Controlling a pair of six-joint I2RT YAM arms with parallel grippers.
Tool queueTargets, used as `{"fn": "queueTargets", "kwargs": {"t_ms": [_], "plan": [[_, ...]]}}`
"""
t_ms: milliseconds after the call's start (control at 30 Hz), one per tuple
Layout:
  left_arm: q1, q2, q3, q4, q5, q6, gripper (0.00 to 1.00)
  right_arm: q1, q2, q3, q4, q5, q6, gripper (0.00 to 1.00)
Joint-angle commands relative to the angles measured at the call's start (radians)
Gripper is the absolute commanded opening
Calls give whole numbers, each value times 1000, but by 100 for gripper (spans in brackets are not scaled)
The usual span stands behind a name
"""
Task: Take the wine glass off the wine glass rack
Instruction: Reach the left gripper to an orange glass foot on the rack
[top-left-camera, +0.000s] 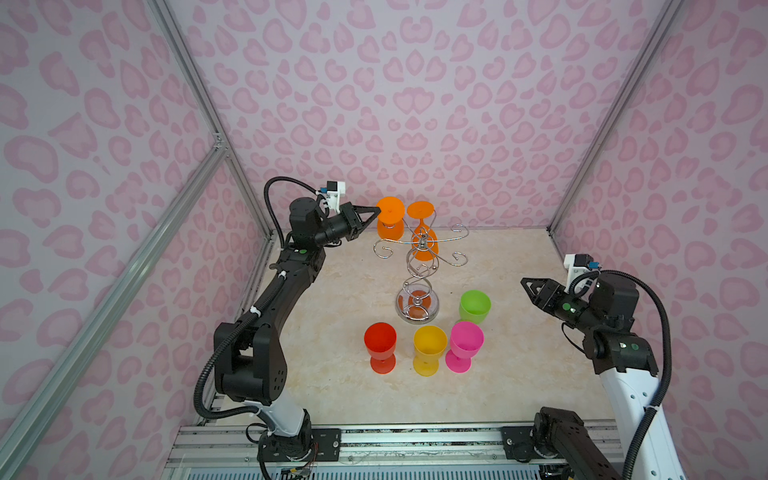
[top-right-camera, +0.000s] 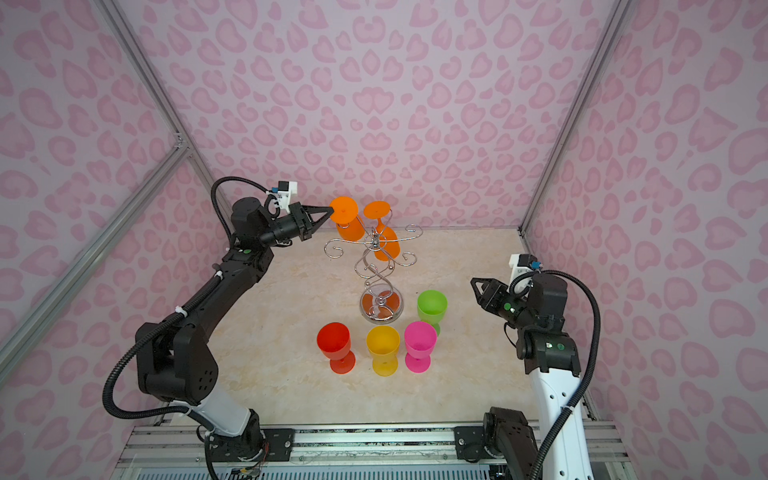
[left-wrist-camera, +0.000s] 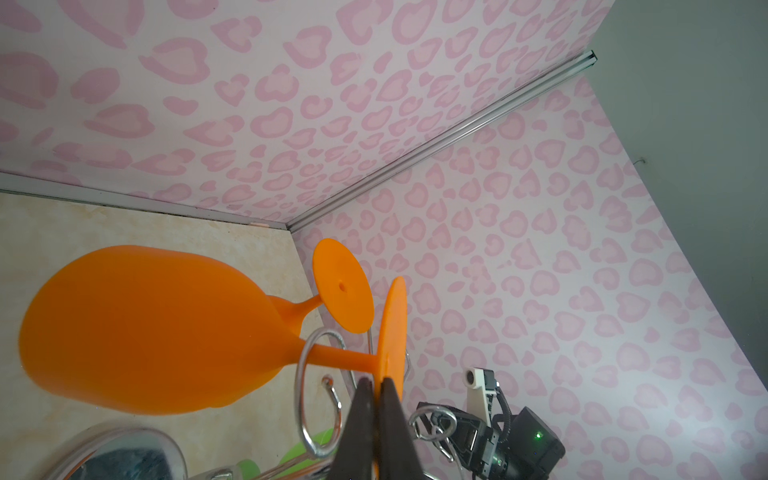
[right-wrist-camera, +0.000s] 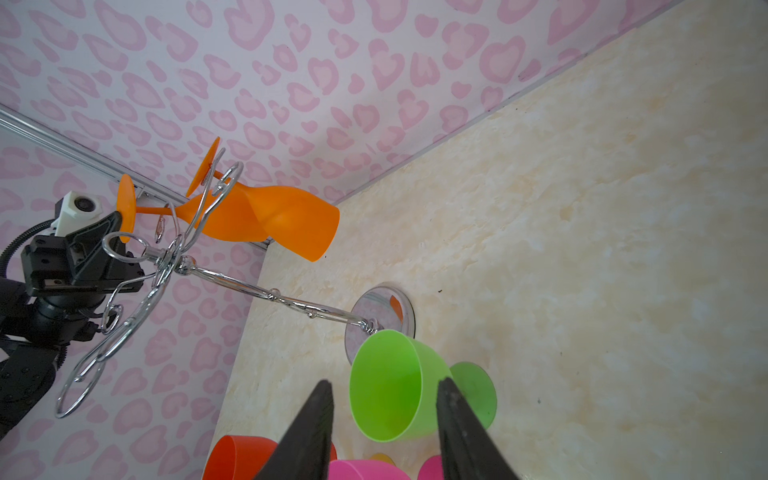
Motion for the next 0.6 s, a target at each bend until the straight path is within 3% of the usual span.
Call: {"fn": "queueTargets", "kwargs": {"t_ms": [0, 567], "plan": [[-12, 15, 23, 45, 20, 2, 2, -2, 0, -7, 35, -7, 3, 42], [-23, -67, -48, -15, 83, 60, 2, -8, -7, -27, 39, -14, 6, 42]]}}
